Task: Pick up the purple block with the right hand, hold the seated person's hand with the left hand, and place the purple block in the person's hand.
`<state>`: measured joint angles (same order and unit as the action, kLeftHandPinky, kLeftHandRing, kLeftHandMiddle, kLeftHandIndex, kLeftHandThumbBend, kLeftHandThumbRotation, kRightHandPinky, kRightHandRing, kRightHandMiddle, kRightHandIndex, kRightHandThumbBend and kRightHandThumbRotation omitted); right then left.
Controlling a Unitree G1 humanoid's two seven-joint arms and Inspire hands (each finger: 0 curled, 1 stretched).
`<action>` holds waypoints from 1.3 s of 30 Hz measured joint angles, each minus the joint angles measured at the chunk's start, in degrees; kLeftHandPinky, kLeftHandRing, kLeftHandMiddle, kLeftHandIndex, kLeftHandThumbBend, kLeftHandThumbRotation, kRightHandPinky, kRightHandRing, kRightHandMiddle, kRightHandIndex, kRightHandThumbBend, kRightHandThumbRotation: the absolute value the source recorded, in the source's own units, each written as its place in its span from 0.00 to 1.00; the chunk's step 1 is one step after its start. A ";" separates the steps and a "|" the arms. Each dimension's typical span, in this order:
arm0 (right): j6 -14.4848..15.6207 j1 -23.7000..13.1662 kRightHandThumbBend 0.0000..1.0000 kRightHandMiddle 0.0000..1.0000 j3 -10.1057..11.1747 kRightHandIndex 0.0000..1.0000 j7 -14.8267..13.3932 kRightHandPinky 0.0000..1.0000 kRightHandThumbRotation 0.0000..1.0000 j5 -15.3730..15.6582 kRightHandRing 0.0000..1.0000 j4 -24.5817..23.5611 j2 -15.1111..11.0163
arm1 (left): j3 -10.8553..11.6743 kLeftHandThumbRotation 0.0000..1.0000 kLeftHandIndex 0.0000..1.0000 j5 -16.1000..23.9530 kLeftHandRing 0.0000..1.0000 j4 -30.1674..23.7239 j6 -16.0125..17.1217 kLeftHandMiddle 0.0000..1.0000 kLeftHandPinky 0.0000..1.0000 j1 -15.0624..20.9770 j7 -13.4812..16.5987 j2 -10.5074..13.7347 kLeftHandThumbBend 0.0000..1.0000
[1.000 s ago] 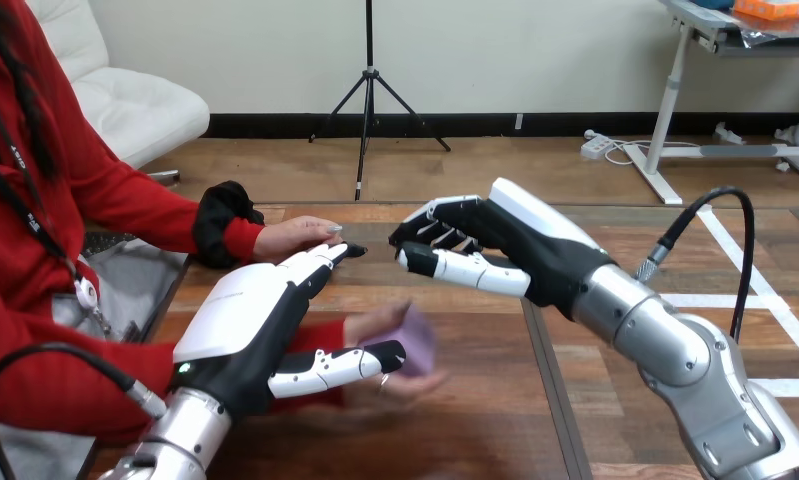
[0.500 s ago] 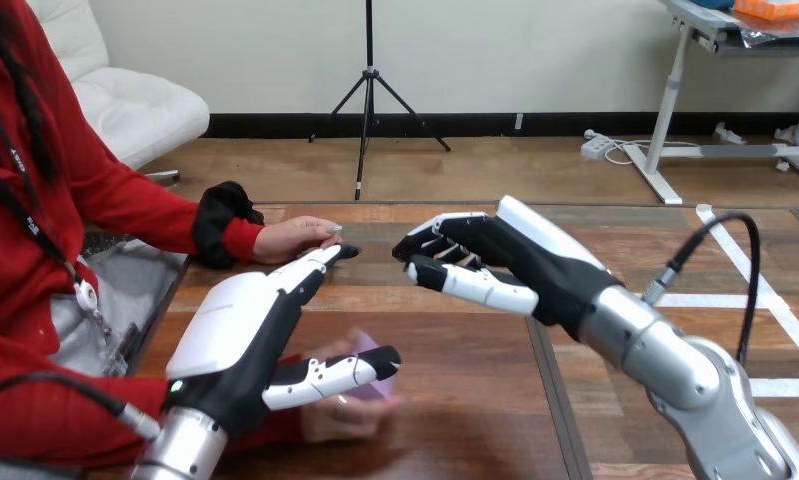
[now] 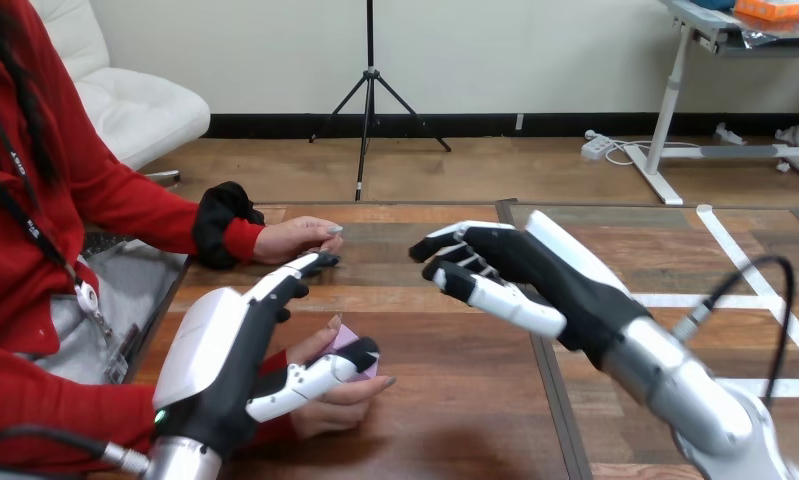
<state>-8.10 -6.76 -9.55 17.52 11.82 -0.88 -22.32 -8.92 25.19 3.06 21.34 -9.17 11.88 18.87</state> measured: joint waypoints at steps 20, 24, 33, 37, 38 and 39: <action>-10.69 17.34 0.83 0.80 2.01 0.81 -3.98 0.72 1.00 -13.22 0.78 -3.65 8.68 | 2.19 1.00 0.66 -18.98 0.65 0.02 12.43 0.68 0.59 -4.41 -7.43 -2.95 0.69; -11.60 20.11 0.84 0.82 1.90 0.82 -3.82 0.73 1.00 -17.00 0.79 -3.67 10.90 | 2.37 1.00 0.63 -23.28 0.61 0.10 13.52 0.64 0.55 -4.64 -9.92 -3.71 0.68; -12.04 24.94 0.83 0.86 1.83 0.87 -3.87 0.78 1.00 -21.53 0.82 -4.61 14.68 | 3.29 1.00 0.59 -31.82 0.57 0.46 15.11 0.62 0.49 -5.09 -15.63 -5.95 0.63; -12.04 26.61 0.83 0.87 1.76 0.87 -3.83 0.80 1.00 -22.77 0.83 -5.83 15.66 | 3.48 1.00 0.59 -33.61 0.57 0.46 15.16 0.61 0.47 -5.45 -17.22 -6.77 0.63; -12.04 26.93 0.82 0.87 1.75 0.88 -3.82 0.81 1.00 -22.99 0.84 -6.11 15.76 | 3.48 1.00 0.58 -33.90 0.57 0.46 15.14 0.61 0.47 -5.56 -17.53 -6.93 0.63; -12.04 27.27 0.82 0.87 1.74 0.88 -3.82 0.81 1.00 -23.24 0.84 -6.48 15.86 | 3.51 1.00 0.58 -34.21 0.57 0.46 15.09 0.61 0.47 -5.69 -17.91 -7.11 0.63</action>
<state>-20.14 20.51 -7.81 13.70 -11.42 -7.36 -6.46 -5.41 -9.02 3.52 36.43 -14.86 -6.03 11.76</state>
